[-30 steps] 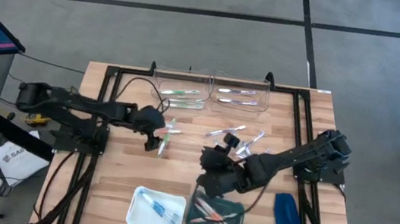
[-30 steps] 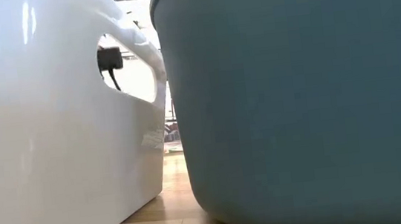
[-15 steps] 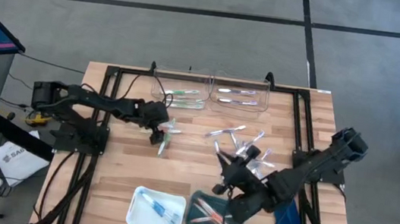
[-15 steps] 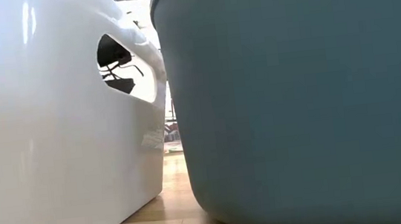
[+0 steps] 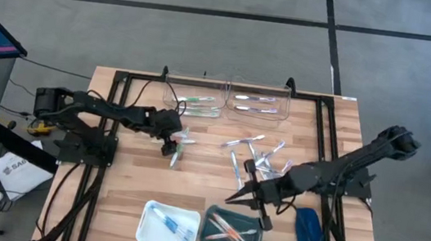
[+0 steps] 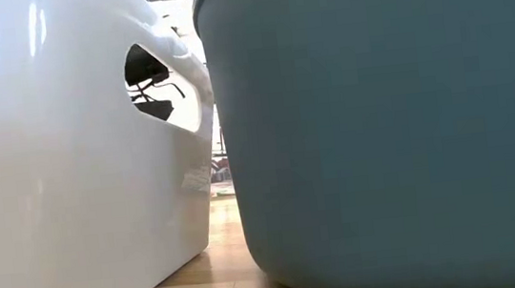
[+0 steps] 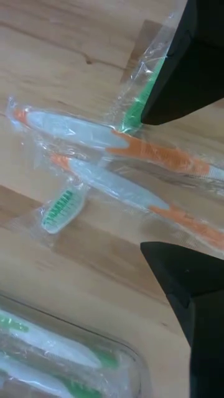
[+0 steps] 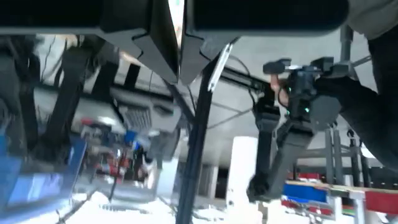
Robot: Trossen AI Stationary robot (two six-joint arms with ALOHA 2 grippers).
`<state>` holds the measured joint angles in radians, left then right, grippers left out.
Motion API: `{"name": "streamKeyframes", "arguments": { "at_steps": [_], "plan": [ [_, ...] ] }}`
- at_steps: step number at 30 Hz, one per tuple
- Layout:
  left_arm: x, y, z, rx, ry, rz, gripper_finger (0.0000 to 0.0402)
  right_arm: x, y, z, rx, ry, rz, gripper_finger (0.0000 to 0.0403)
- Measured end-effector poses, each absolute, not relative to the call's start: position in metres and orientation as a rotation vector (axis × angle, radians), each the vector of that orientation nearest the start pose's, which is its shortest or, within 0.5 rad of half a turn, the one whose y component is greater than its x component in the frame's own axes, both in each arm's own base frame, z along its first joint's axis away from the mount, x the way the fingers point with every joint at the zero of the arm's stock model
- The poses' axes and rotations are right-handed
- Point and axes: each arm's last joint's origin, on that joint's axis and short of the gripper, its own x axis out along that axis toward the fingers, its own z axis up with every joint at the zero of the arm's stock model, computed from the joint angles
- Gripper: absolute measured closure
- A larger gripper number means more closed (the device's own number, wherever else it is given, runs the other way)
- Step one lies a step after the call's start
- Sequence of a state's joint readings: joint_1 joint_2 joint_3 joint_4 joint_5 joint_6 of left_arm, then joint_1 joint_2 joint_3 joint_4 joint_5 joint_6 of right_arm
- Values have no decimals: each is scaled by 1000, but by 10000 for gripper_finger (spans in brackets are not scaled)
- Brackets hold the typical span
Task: Pick & Place Toothbrushes
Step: Put the orange toothbrush into the green bin
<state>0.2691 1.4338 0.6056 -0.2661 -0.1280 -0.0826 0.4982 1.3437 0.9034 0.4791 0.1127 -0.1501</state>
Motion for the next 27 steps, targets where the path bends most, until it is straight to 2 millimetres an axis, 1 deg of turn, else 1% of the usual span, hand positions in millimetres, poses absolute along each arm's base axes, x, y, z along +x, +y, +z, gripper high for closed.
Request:
{"name": "streamKeyframes", "arguments": {
  "at_steps": [4, 9, 11, 16, 27],
  "plan": [
    [229, 67, 133, -151, 1114, 403, 101, 270, 140, 314, -94, -58, 379, 385],
    [232, 69, 117, -163, 1183, 394, 137, 273, 142, 311, -90, -62, 378, 373],
    [235, 71, 115, -165, 1189, 381, 151, 273, 142, 312, -87, -71, 379, 367],
    [235, 73, 119, -180, 1164, 377, 205, 273, 143, 312, -87, -69, 380, 356],
    [228, 73, 135, -170, 1119, 419, 357, 273, 142, 311, -91, -59, 379, 355]
  ]
}}
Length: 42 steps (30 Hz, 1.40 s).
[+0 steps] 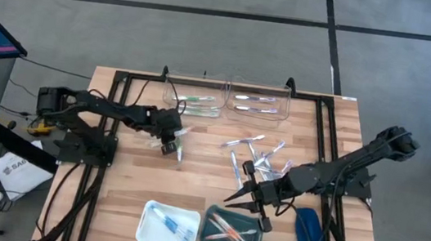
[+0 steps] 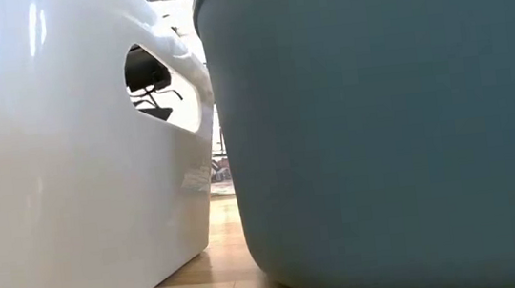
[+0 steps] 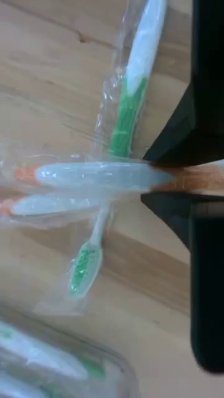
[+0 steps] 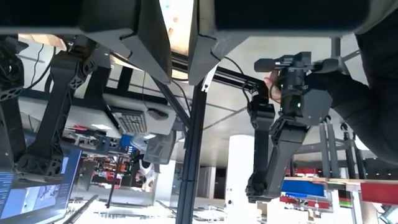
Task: Pick & Place Toothbrushes
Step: Put the orange toothbrush into the green bin
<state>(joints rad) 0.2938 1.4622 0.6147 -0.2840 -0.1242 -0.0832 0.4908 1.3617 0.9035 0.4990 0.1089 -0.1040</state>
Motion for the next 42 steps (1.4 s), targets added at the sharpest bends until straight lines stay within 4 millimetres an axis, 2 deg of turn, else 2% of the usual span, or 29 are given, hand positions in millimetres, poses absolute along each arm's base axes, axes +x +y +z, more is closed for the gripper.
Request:
{"name": "streamKeyframes", "arguments": {
  "at_steps": [8, 17, 22, 27, 35, 42],
  "plan": [
    [228, 72, 141, -175, 1087, 414, 354, 273, 142, 310, -95, -44, 379, 355],
    [227, 70, 139, -194, 1087, 419, 222, 273, 142, 309, -97, -39, 380, 355],
    [226, 73, 140, -143, 1086, 494, 187, 273, 142, 309, -92, -39, 380, 355],
    [225, 78, 140, -121, 1085, 551, 187, 273, 142, 309, -86, -37, 380, 355],
    [224, 79, 140, -115, 1092, 564, 220, 273, 142, 309, -87, -34, 380, 355],
    [213, 75, 151, -121, 1117, 573, 244, 273, 142, 309, -87, -34, 380, 355]
  ]
}}
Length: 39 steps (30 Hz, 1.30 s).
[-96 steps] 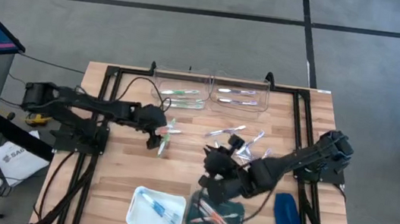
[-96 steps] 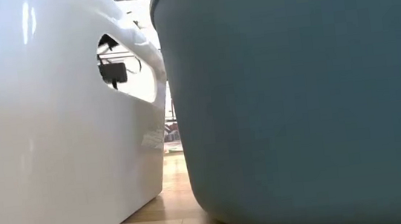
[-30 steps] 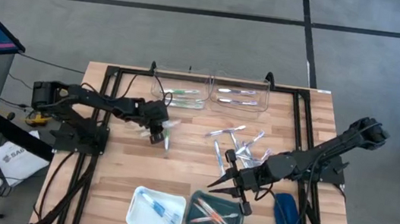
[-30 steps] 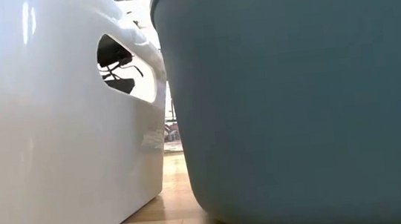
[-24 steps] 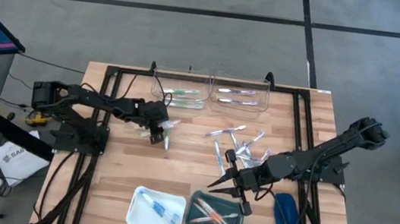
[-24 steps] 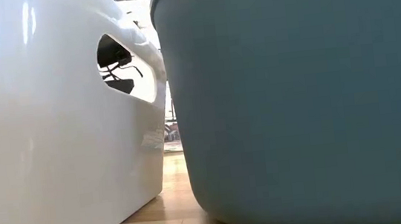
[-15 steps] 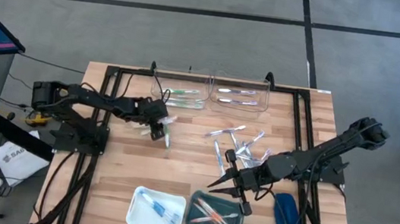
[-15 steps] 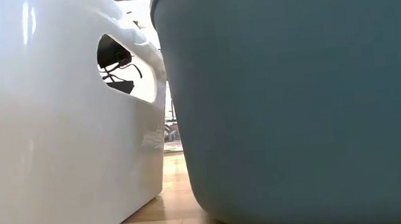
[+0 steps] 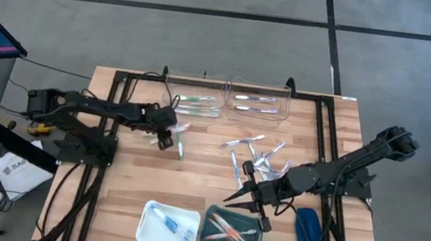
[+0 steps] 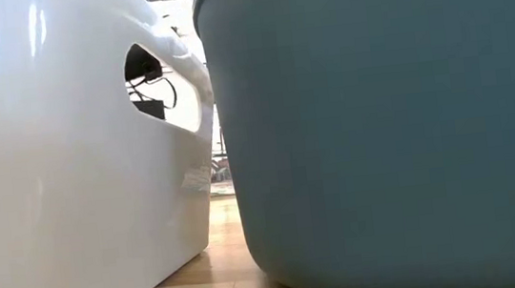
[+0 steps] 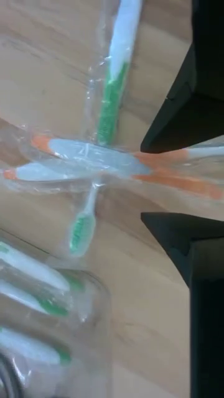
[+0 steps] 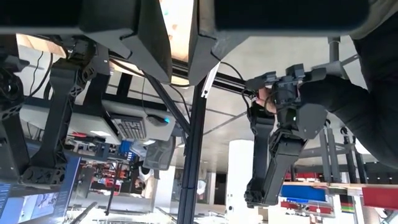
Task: Pick & Place Toothbrushes
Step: Put the orange toothbrush into the green bin
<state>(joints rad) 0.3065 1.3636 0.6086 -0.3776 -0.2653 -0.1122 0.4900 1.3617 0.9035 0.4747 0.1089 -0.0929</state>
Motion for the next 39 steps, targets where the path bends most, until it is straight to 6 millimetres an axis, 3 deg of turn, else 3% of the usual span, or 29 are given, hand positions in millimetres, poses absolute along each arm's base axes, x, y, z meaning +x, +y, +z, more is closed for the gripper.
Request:
{"name": "streamKeyframes", "arguments": {
  "at_steps": [8, 21, 31, 39],
  "plan": [
    [207, 74, 165, -144, 1057, 596, 252, 273, 142, 309, -74, -31, 379, 355],
    [209, 78, 142, -146, 1197, 599, 253, 273, 142, 309, -71, -31, 379, 355],
    [205, 90, 135, -163, 1232, 657, 254, 273, 142, 309, -71, -31, 379, 355],
    [206, 89, 135, -171, 1232, 640, 313, 273, 142, 309, -72, -31, 379, 355]
  ]
}}
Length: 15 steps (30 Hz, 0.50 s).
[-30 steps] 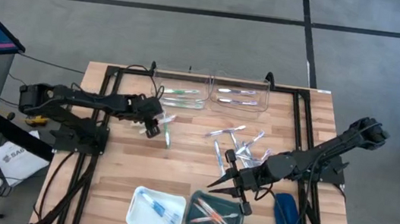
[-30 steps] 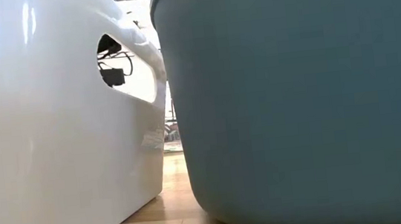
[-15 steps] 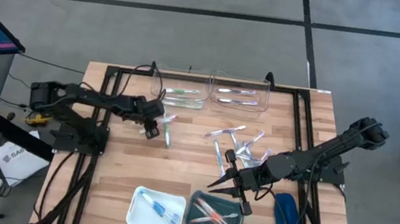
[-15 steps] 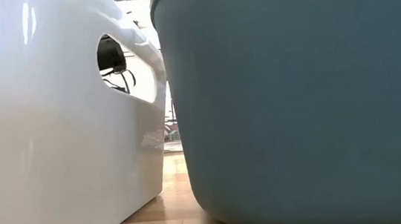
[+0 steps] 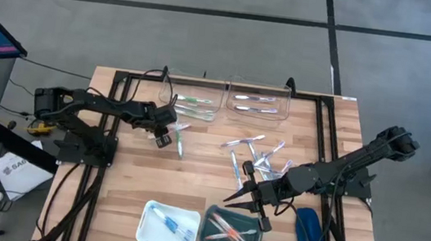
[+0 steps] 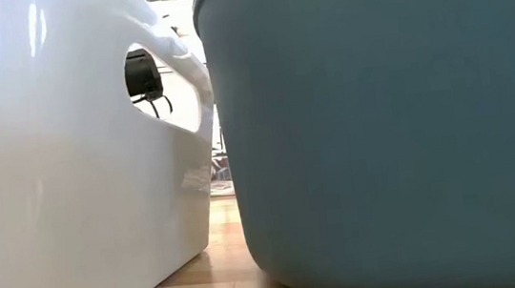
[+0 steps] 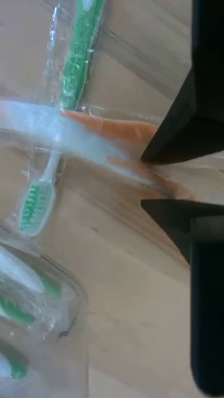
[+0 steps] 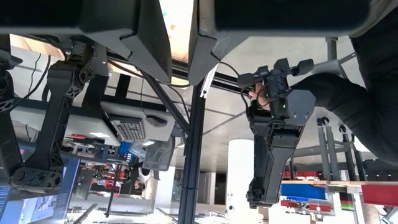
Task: Pick & Place Toothbrushes
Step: Put the orange toothbrush into the green bin
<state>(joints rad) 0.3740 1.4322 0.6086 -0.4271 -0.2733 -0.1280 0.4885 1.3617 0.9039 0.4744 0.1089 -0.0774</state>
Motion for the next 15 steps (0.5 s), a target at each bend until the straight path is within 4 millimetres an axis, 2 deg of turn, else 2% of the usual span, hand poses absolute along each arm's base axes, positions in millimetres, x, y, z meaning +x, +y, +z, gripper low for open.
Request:
{"name": "streamKeyframes", "arguments": {
  "at_steps": [7, 15],
  "plan": [
    [206, 89, 135, -138, 1241, 616, 389, 273, 142, 309, -71, -31, 379, 355],
    [205, 89, 137, -133, 1238, 612, 383, 274, 142, 309, -72, -30, 379, 355]
  ]
}}
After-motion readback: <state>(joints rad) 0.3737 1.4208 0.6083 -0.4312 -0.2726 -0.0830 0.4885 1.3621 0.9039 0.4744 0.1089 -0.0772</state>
